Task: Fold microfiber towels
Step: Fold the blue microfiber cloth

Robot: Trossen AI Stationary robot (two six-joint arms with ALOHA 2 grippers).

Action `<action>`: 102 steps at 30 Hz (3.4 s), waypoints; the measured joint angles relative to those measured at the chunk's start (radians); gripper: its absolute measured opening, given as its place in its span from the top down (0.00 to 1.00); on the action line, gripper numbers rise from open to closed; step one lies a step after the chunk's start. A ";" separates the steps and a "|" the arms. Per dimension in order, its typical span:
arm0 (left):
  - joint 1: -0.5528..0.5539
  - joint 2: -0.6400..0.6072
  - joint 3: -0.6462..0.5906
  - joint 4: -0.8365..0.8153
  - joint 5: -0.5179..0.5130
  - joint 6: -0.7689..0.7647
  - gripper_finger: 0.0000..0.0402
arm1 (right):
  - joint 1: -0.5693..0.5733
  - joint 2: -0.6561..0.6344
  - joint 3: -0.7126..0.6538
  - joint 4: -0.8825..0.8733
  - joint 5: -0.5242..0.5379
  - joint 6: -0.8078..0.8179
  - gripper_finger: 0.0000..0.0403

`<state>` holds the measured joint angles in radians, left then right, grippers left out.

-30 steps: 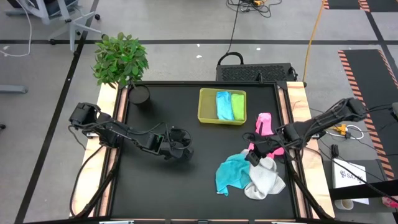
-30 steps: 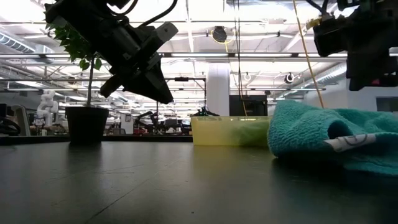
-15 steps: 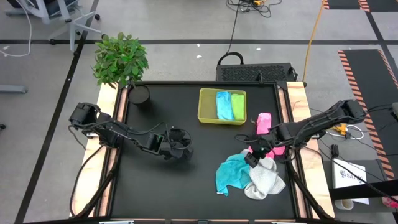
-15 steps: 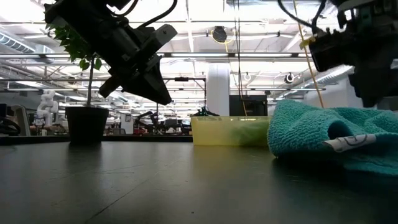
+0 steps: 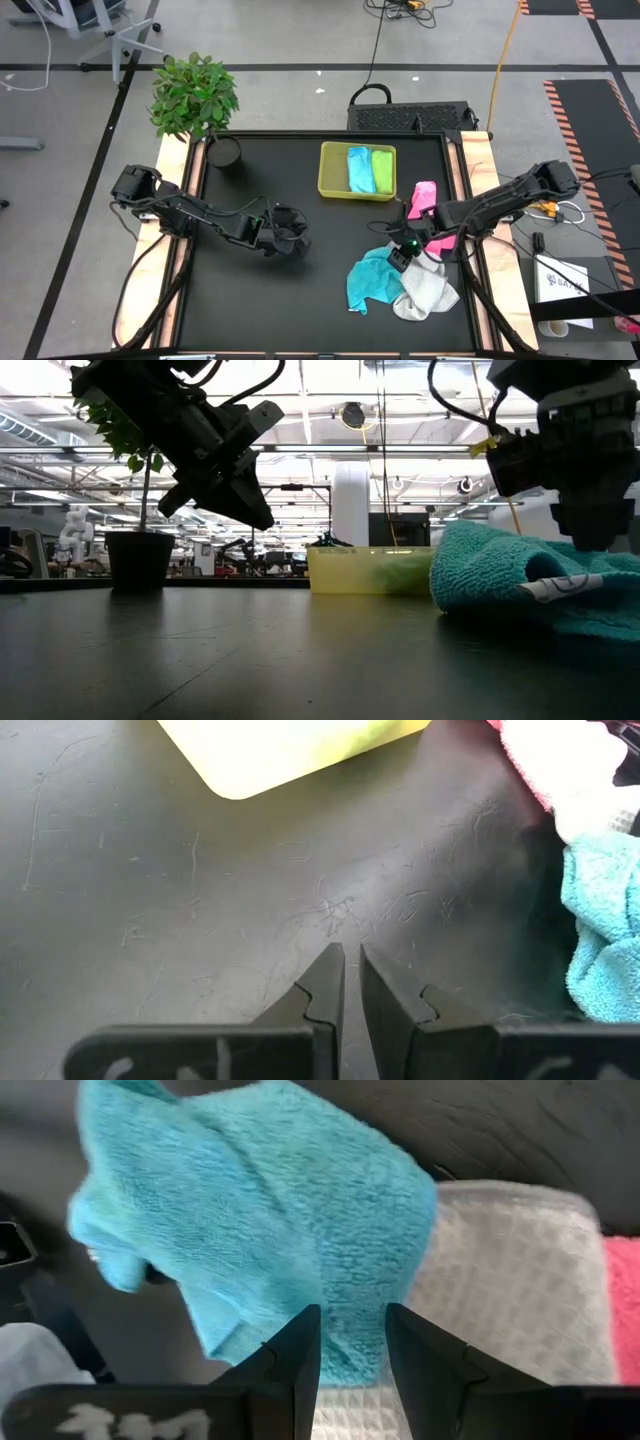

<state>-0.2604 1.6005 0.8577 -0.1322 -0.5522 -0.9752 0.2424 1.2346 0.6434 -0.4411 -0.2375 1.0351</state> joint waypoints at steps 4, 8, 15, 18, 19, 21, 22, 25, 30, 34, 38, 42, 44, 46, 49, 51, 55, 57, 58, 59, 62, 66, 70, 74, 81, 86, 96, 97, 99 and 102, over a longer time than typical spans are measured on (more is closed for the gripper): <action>0.000 0.000 0.000 0.000 0.000 0.001 0.91 | -0.013 -0.002 0.000 0.006 0.002 -0.001 0.73; 0.000 0.000 0.000 0.000 0.000 0.003 0.91 | -0.015 -0.002 0.000 0.007 0.055 -0.025 0.79; 0.000 0.000 0.000 0.000 0.000 0.003 0.91 | -0.017 -0.003 0.000 0.078 0.079 -0.063 0.98; 0.000 0.000 0.000 0.001 0.000 0.002 0.91 | -0.021 -0.028 0.001 0.178 0.078 -0.055 0.99; 0.000 0.000 0.000 0.001 0.000 0.000 0.91 | -0.022 -0.043 0.005 0.216 0.080 -0.053 0.99; 0.000 0.000 0.000 0.004 0.000 0.000 0.91 | -0.030 -0.074 0.016 0.286 0.081 -0.046 0.99; 0.000 0.000 0.000 0.004 0.001 -0.001 0.91 | -0.035 -0.092 0.020 0.326 0.082 -0.048 1.00; 0.000 0.000 0.000 0.003 0.002 -0.002 0.91 | -0.055 -0.151 0.021 0.450 0.106 -0.072 1.00; 0.000 0.000 0.000 0.022 0.010 0.001 0.91 | -0.085 -0.237 0.022 0.617 0.201 -0.191 1.00; 0.000 0.000 0.000 0.067 0.011 0.006 0.91 | -0.103 -0.274 0.022 0.684 0.319 -0.291 1.00; 0.000 0.000 0.000 0.166 0.010 0.048 0.91 | -0.124 -0.281 0.022 0.703 0.373 -0.326 1.00; 0.000 0.000 0.000 0.213 -0.028 0.118 0.91 | -0.132 -0.277 0.022 0.701 0.368 -0.324 1.00; 0.000 0.000 0.000 0.201 -0.055 0.155 0.91 | -0.132 -0.277 0.022 0.703 0.367 -0.321 1.00; 0.004 0.000 0.000 0.201 -0.058 0.182 0.91 | -0.132 -0.277 0.022 0.713 0.367 -0.318 1.00; 0.016 0.000 0.000 0.207 -0.013 0.234 0.91 | -0.132 -0.277 0.022 0.715 0.367 -0.316 1.00; 0.029 0.000 0.000 0.212 0.060 0.265 0.90 | -0.132 -0.277 0.022 0.721 0.366 -0.314 1.00; 0.035 0.020 0.000 0.235 0.171 0.271 0.80 | -0.132 -0.277 0.022 0.722 0.364 -0.293 1.00; 0.023 0.024 0.000 0.257 0.184 0.271 0.73 | -0.132 -0.277 0.022 0.722 0.364 -0.291 1.00; 0.019 0.035 0.001 0.295 0.184 0.267 0.70 | -0.132 -0.277 0.022 0.722 0.364 -0.291 1.00; 0.012 0.045 0.004 0.320 0.184 0.265 0.66 | -0.132 -0.277 0.022 0.722 0.364 -0.291 1.00; -0.007 0.074 -0.002 0.339 0.177 0.270 0.58 | -0.132 -0.277 0.022 0.723 0.364 -0.292 1.00; -0.028 0.129 -0.003 0.366 0.130 0.274 0.52 | -0.132 -0.277 0.022 0.728 0.365 -0.292 1.00; -0.042 0.183 -0.003 0.437 0.059 0.282 0.50 | -0.132 -0.276 0.022 0.740 0.365 -0.293 1.00; -0.045 0.226 0.001 0.540 -0.004 0.332 0.50 | -0.132 -0.271 0.022 0.754 0.366 -0.295 1.00; -0.039 0.310 0.084 0.565 -0.004 0.407 0.50 | -0.132 -0.261 0.021 0.768 0.367 -0.292 1.00; -0.035 0.365 0.172 0.557 -0.043 0.471 0.50 | -0.132 -0.246 0.023 0.774 0.367 -0.275 1.00; 0.015 0.379 0.218 0.490 -0.125 0.500 0.50 | -0.132 -0.227 0.019 0.798 0.365 -0.260 1.00; 0.022 0.379 0.218 0.490 -0.118 0.490 0.50 | -0.132 -0.227 0.019 0.809 0.365 -0.261 1.00; 0.035 0.377 0.219 0.474 -0.099 0.449 0.50 | -0.132 -0.228 0.019 0.818 0.365 -0.266 1.00; 0.036 0.377 0.218 0.419 -0.083 0.429 0.57 | -0.132 -0.228 0.019 0.825 0.354 -0.274 1.00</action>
<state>-0.2243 1.9778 1.0760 0.2870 -0.6351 -0.5458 0.1108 1.0069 0.6628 0.3836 0.1162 0.7614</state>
